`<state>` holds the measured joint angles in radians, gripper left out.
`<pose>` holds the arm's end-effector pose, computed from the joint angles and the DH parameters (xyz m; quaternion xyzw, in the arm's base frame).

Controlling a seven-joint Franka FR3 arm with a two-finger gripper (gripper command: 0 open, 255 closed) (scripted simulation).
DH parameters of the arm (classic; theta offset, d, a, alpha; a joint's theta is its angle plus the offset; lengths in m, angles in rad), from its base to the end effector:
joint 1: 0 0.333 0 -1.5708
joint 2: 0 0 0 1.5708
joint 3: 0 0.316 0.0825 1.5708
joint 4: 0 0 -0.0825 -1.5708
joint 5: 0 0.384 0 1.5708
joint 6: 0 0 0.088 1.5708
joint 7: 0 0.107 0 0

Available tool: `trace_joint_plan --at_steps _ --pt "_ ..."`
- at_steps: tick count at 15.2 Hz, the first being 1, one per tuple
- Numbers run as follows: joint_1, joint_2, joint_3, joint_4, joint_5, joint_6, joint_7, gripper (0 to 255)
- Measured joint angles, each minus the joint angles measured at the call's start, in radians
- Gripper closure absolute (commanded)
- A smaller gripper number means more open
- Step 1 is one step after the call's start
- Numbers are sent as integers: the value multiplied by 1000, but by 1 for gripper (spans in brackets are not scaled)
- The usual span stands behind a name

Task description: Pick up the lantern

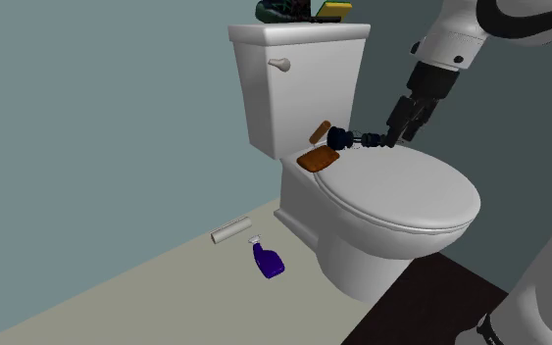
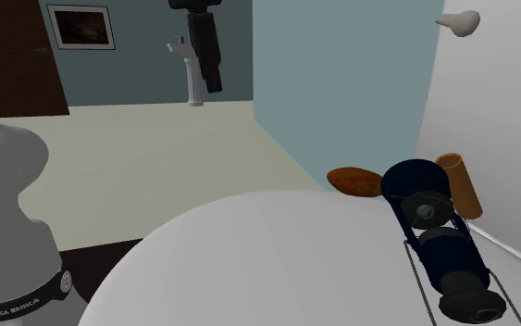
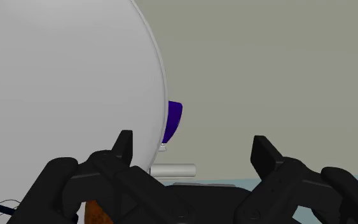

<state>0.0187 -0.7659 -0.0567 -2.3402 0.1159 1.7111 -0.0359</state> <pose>0.3266 -0.0071 0.6057 -0.9947 -0.0013 -0.0700 0.0753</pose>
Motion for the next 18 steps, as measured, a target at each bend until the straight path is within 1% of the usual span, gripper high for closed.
trace_joint_plan --at_steps 2,8,14,18 --pt "0 17 -13 11 -3 -1 -17 0" --pt "9 207 -152 125 -24 -5 -215 0" --pt "27 460 -275 315 6 -41 -424 0" --pt "20 673 -351 498 58 -95 -582 0"
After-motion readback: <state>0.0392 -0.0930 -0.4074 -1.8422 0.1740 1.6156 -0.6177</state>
